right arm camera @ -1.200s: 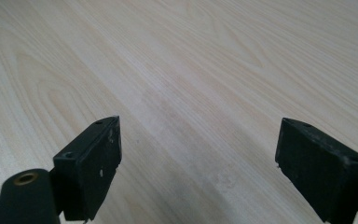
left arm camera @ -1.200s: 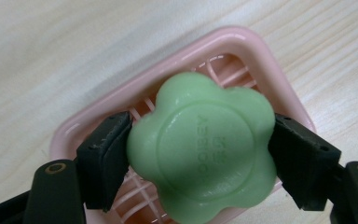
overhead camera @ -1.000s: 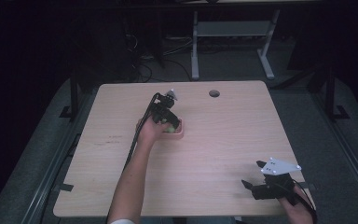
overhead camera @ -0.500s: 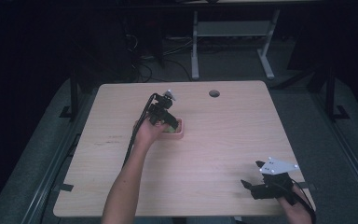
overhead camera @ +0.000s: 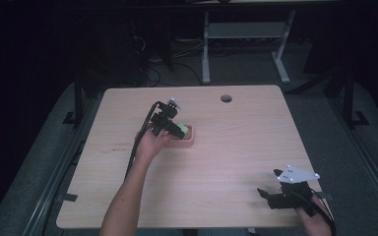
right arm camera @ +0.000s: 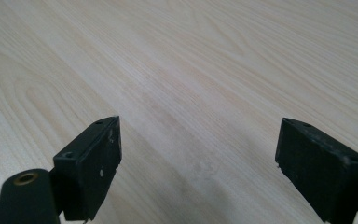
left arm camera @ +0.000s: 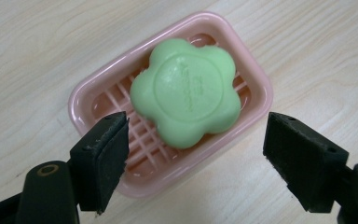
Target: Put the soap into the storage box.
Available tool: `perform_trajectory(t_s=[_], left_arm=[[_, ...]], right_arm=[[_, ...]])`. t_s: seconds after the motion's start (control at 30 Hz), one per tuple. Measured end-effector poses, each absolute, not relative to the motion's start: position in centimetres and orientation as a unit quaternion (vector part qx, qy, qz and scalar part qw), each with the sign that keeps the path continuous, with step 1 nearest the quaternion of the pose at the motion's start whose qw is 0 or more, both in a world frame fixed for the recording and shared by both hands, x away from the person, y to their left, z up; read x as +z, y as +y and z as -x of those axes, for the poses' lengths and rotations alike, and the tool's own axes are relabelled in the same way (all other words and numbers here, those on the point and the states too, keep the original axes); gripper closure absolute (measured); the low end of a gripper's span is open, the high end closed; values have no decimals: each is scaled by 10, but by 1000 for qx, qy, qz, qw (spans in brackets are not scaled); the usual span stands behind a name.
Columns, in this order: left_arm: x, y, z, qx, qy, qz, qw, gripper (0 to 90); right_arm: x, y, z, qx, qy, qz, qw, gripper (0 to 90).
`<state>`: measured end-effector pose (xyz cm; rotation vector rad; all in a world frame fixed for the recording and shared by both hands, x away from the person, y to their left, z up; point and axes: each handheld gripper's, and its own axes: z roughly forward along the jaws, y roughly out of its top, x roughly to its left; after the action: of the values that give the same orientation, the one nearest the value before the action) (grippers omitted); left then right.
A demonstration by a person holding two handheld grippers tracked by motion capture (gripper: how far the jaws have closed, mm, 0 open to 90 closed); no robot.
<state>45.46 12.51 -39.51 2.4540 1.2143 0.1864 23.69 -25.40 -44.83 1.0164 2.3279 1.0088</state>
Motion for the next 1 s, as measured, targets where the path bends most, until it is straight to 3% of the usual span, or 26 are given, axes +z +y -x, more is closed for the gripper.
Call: perform_trajectory(t_s=[1.0], left_arm=[[-390, 141, -423, 65, 420, -877, 224, 214]], right_arm=[[-451, -254, -239, 351, 835, -370, 206, 138]])
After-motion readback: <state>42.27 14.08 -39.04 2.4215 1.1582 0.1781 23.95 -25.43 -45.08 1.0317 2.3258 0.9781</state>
